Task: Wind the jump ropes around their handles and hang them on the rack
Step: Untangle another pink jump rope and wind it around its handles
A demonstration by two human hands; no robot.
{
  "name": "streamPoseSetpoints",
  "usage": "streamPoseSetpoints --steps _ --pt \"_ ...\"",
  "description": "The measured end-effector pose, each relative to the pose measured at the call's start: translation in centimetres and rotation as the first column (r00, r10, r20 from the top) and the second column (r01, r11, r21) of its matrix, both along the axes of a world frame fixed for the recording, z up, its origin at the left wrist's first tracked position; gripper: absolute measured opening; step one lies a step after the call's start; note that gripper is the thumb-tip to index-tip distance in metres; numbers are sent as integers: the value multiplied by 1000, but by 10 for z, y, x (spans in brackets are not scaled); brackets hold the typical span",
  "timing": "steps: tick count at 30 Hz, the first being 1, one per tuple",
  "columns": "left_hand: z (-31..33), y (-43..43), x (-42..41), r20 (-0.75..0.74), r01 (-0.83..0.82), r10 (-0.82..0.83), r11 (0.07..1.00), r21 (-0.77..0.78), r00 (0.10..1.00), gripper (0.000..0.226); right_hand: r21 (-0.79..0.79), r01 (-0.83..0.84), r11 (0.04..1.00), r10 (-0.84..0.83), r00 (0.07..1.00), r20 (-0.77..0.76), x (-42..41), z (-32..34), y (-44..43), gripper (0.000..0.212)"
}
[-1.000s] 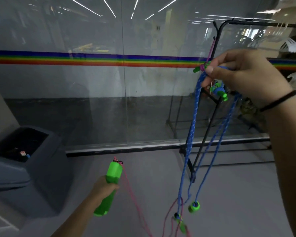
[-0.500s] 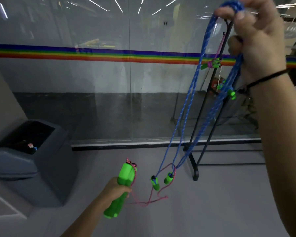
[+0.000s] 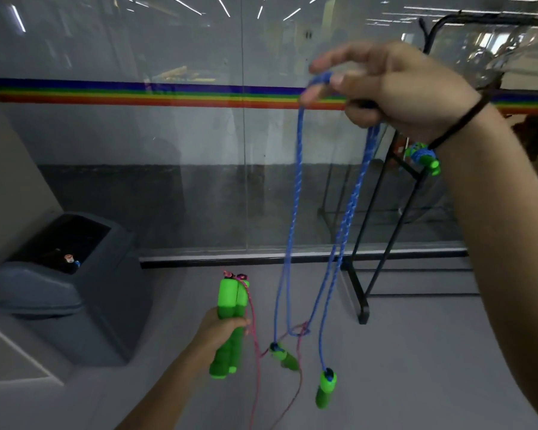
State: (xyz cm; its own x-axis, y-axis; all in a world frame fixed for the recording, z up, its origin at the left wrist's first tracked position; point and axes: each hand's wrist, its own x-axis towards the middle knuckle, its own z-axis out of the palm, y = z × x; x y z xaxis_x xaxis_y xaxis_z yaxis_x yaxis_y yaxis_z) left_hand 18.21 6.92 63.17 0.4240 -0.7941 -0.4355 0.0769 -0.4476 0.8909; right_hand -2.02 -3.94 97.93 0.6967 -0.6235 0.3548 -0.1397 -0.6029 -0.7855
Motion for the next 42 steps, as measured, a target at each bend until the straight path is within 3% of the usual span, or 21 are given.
streamPoseSetpoints --steps 2,4,6,10,14,18,22,25,27,31,32,35,37,38,40,42 --pt "-2 4 0 -15 -7 7 1000 17 1000 9 7 -11 1000 10 987 159 -2 -1 -3 24" --pt "-8 6 4 -46 -37 38 999 35 998 10 7 45 999 -46 980 192 -6 0 -4 22" --pt "-9 9 4 -98 -43 46 999 33 994 10 -8 71 997 -70 991 117 -10 -1 0 16" --pt "4 11 -4 -309 70 -98 993 -100 946 50 32 25 999 -23 999 -40 -10 -14 12 7" --pt "29 10 -25 -503 222 -362 922 -317 785 49 82 -18 996 23 998 -62 -9 -30 14 10" --pt "44 9 -40 -449 374 -544 830 -414 709 31 83 -3 997 5 1000 -26 -14 -39 12 6" --pt "48 7 -42 -473 369 -558 820 -437 682 34 56 199 978 -200 980 5 -30 -56 0 13" --pt "54 9 -37 -504 270 -505 841 -469 701 30 30 301 953 -291 940 -177 -57 -84 -12 6" --pt "63 11 -32 -530 214 -495 837 -503 688 35 24 319 948 -289 886 -362 -76 -113 -21 17" --pt "90 10 -26 -571 142 -503 817 -558 649 47 5 377 926 -281 699 -658 -98 -197 -31 6" --pt "97 8 -25 -564 134 -512 805 -578 648 49 29 381 924 -250 661 -707 -100 -220 -32 13" --pt "117 2 -27 -511 159 -529 783 -601 677 54 201 434 878 -141 636 -759 -99 -282 -24 26" --pt "126 -1 -31 -477 207 -548 777 -595 687 53 239 462 854 -115 617 -779 -91 -317 -20 18" --pt "129 -2 -35 -460 236 -560 774 -588 689 48 221 489 844 -129 584 -801 -86 -332 -17 12" --pt "132 -5 -42 -437 267 -563 776 -571 702 29 113 557 823 -237 516 -823 -79 -355 -9 24" --pt "134 -7 -48 -427 274 -550 787 -553 717 20 112 664 740 -376 545 -749 -73 -364 3 41"
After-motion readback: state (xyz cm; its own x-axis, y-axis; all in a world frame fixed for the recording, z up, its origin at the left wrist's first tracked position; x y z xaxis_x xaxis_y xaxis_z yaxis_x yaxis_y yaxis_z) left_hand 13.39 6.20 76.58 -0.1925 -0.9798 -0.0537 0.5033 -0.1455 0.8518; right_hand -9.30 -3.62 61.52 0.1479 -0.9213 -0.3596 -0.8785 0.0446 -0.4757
